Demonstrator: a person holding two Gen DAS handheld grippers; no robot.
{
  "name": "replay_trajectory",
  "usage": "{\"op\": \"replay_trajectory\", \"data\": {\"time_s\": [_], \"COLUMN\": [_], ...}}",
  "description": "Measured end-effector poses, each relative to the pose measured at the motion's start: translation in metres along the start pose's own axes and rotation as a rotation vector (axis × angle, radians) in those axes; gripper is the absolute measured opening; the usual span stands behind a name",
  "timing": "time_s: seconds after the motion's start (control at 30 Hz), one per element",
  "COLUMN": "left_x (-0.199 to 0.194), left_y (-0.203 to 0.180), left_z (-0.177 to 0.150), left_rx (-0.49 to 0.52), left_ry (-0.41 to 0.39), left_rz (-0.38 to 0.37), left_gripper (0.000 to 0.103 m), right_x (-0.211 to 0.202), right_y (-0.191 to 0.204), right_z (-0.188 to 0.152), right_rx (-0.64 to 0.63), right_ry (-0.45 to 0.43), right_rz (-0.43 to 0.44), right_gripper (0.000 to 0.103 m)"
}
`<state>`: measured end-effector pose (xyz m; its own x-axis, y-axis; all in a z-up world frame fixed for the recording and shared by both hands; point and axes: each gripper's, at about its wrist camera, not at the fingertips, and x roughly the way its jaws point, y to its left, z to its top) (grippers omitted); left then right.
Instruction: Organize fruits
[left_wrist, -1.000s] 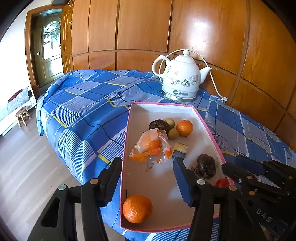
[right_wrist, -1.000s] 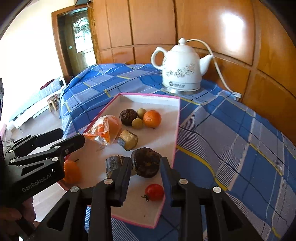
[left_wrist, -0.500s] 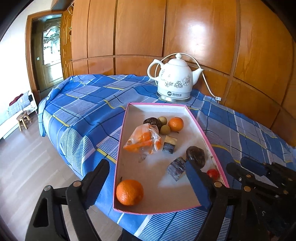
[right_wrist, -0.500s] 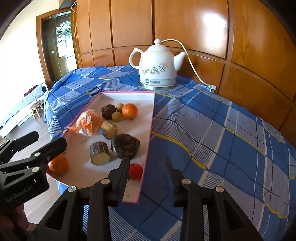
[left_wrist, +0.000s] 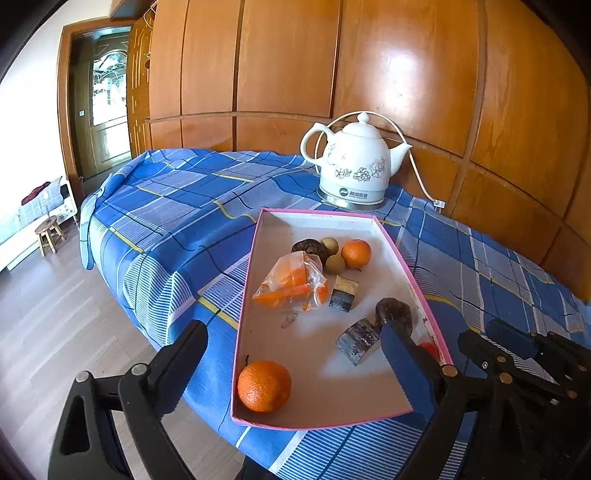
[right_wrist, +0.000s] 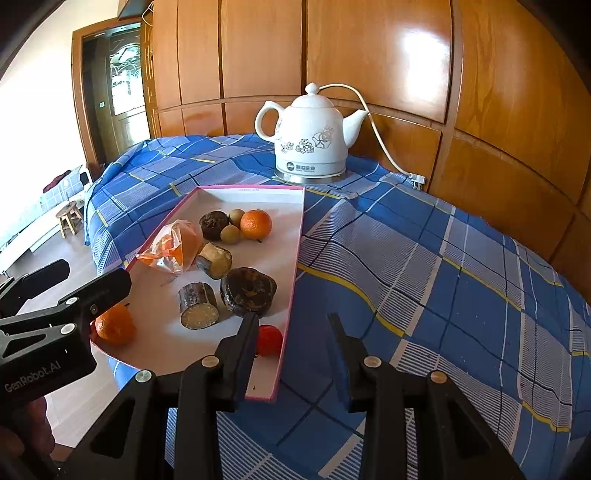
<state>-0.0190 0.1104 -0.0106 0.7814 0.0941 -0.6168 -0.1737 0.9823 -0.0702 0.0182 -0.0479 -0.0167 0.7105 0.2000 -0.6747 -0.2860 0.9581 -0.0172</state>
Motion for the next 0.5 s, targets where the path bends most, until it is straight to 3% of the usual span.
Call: {"op": "replay_trajectory", "data": {"time_s": [0.5], "left_x": [0.0004], "left_y": [0.0004], "left_z": [0.0009], "left_rx": [0.006], "left_ry": [-0.002], "left_rz": [0.003], "left_gripper": [0.097], "right_x": [-0.0011], "right_y": [0.0007], "right_z": [-0.0001], "right_rx": [-0.001], "right_ry": [-0.007], "right_rz": [0.001], "right_gripper": [0.037]}}
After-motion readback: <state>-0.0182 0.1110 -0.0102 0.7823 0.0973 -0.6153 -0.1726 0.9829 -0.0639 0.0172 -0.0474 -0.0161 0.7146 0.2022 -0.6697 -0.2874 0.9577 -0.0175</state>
